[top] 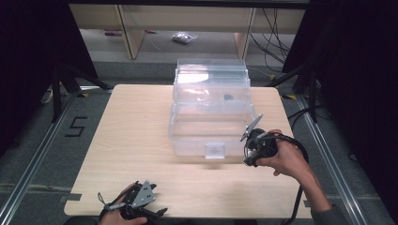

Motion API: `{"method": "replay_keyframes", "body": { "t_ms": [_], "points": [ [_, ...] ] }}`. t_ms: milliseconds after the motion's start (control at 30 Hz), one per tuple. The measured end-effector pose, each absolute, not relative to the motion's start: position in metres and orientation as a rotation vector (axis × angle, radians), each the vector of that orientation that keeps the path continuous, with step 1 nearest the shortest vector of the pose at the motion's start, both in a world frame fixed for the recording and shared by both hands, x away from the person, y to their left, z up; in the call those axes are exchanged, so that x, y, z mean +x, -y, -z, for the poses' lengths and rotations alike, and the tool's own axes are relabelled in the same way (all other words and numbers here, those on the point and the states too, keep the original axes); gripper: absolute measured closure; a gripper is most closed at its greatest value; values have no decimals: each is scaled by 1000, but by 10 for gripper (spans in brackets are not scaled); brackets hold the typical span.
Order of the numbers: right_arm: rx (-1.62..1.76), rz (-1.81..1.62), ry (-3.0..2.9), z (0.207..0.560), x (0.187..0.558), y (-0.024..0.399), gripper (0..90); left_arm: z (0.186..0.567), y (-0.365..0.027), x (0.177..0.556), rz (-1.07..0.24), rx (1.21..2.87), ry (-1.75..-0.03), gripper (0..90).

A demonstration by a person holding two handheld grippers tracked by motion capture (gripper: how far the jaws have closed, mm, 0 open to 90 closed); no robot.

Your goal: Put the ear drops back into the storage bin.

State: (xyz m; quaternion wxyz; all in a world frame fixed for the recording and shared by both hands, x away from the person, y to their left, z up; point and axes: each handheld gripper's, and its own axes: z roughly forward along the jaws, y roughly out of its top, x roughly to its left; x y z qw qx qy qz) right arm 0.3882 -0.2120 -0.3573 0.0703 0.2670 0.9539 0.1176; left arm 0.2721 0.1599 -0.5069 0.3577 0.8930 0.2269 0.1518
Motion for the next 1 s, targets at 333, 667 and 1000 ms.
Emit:
{"method": "replay_keyframes", "body": {
  "t_ms": [333, 667, 1000],
  "points": [
    [825, -367, -2846, 335, 411, 213, 603, 507, -160, 272, -393, 2304, -581, 151],
    [887, -337, -2827, 325, 438, 208, 603, 506, -160, 273, -401, 2313, -559, 151],
    [935, -311, -2825, 330, 472, 202, 603, 506, -159, 272, -394, 2301, -565, 151]
  ]
}}
